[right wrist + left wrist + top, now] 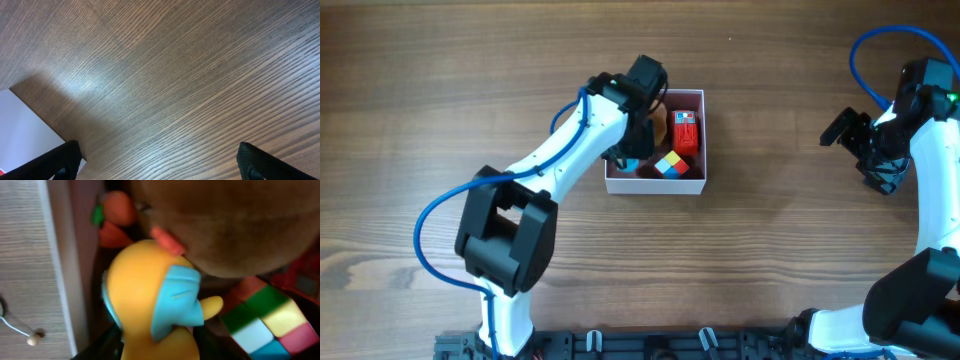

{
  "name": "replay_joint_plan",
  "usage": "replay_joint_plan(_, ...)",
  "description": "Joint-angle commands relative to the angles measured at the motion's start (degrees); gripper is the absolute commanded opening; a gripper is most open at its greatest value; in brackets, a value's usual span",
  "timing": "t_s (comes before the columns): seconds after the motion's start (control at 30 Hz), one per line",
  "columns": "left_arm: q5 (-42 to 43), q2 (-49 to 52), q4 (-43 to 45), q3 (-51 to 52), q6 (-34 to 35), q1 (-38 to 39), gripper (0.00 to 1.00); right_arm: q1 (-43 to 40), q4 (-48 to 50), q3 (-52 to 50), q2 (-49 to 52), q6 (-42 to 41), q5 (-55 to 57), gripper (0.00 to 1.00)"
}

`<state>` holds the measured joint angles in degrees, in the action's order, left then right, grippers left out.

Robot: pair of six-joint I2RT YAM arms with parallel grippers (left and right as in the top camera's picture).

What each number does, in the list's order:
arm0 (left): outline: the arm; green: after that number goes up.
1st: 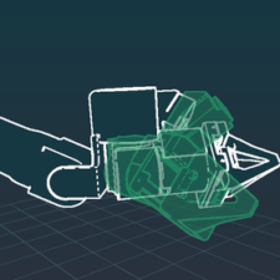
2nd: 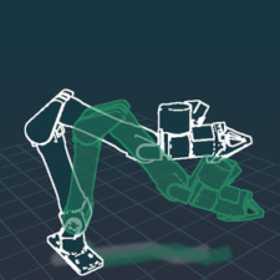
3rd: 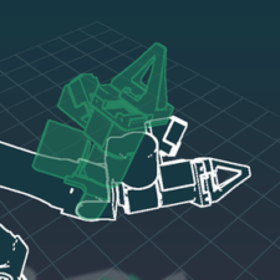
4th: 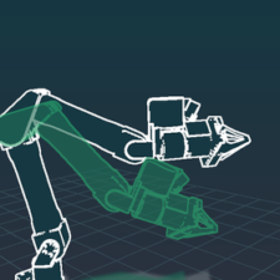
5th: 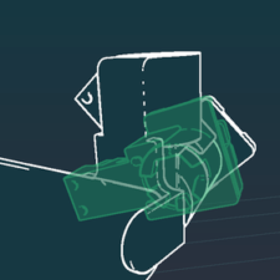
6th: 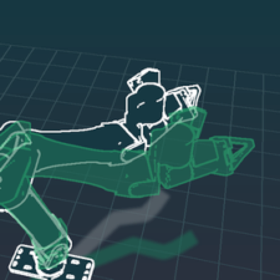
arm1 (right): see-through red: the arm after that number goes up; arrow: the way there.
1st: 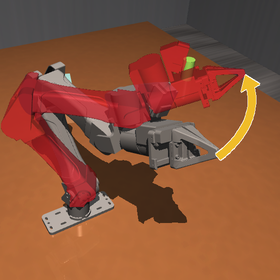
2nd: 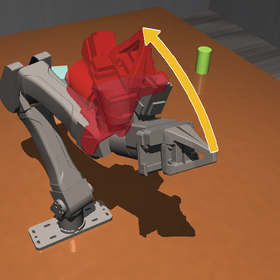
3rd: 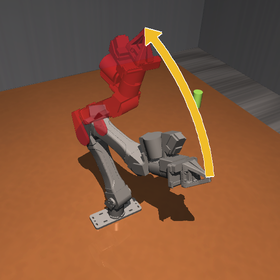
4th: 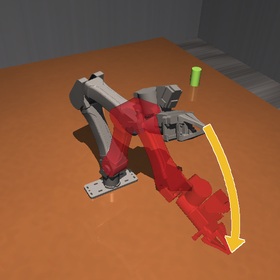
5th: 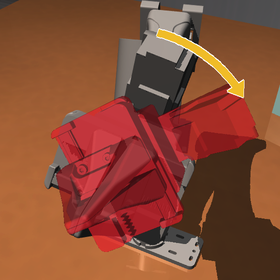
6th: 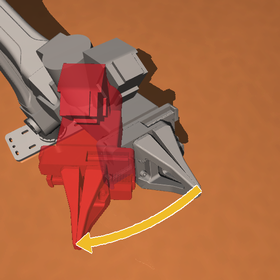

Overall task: Pack container
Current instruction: 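Place the duck into the box's left side and release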

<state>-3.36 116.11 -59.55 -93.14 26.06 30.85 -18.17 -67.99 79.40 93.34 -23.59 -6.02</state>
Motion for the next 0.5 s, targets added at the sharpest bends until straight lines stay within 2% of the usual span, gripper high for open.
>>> replay_joint_plan(0.0, -1.22, -0.48, -0.66, -0.07, 0.09, -0.96, 0.51, -0.07, -0.22, 0.59, 0.31, 1.09, -0.92, 0.99)
replay_joint_plan(0.23, -0.59, -6.4, -2.62, -1.38, 0.11, -1.03, 0.71, -0.07, -0.15, 0.59, 0.33, 1.03, -0.92, 1.0)
replay_joint_plan(0.33, 0.33, -10.6, -2.58, -1.49, 0.11, -1.03, 0.76, -0.07, -0.15, 0.59, 0.31, 1.03, -0.92, 1.0)
replay_joint_plan(0.47, 0.5, -17.22, -2.71, -1.49, 0.07, -1.03, 0.77, -0.07, -0.15, 0.59, 0.31, 1.05, -0.94, 1.0)
